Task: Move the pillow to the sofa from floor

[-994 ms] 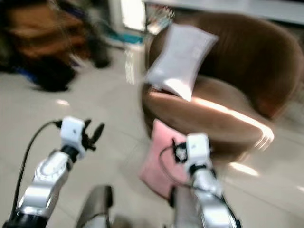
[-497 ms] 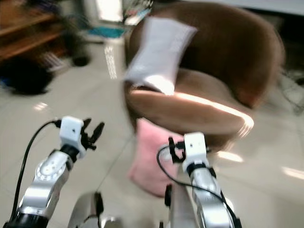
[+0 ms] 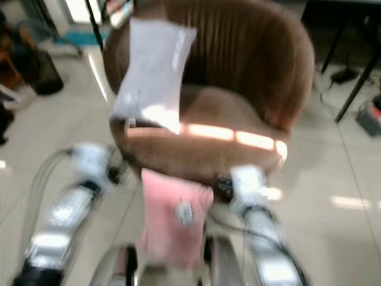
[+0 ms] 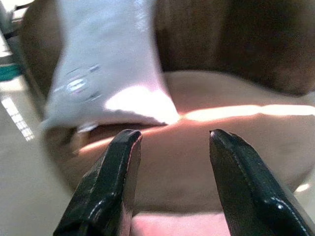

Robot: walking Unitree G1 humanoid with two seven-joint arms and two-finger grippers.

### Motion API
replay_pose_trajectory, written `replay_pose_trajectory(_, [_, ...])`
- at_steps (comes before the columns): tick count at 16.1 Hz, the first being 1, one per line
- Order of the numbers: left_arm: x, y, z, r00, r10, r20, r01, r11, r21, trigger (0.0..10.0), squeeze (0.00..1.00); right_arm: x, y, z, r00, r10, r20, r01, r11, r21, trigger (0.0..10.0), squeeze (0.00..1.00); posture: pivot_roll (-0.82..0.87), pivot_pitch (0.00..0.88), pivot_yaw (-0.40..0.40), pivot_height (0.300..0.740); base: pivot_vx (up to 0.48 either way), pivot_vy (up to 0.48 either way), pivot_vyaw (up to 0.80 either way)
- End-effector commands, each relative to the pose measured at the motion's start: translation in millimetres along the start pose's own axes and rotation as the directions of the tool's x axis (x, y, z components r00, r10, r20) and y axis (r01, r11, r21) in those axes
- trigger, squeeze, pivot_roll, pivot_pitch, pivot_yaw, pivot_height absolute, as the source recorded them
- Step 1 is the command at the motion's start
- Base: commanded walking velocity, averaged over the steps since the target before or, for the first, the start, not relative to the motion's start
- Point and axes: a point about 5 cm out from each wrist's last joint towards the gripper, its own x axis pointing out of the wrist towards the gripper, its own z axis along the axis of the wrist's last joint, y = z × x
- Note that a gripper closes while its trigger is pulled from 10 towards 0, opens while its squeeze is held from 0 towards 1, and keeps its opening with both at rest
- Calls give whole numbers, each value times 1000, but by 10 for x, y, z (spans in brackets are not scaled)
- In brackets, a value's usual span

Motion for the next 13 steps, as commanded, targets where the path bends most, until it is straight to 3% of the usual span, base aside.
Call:
replay_pose_trajectory(1, [-56, 161, 4, 999, 47, -8, -47, 999, 25, 10000, 0, 31, 133, 85, 999, 38, 34, -38, 999, 11, 10000, 0, -80, 21, 31, 591, 289, 0, 0])
replay_pose_trajectory(3, [-57, 164, 5, 999, 48, -9, -48, 998, 28, 10000, 0, 30, 139, 91, 999, 37, 34, -37, 999, 11, 10000, 0, -81, 22, 32, 591, 270, 0, 0])
replay_pose_trajectory(12, [-54, 176, 7, 998, 62, -16, -61, 997, 38, 10000, 0, 41, 179, 87, 998, 58, 34, -59, 998, 29, 10000, 0, -73, 22, 35, 591, 0, 0, 0])
replay_pose_trajectory(13, [-51, 172, 8, 998, 59, -17, -58, 998, 40, 10000, 0, 37, 186, 62, 998, 56, 28, -57, 998, 34, 10000, 0, -74, 22, 38, 576, 0, 0, 0])
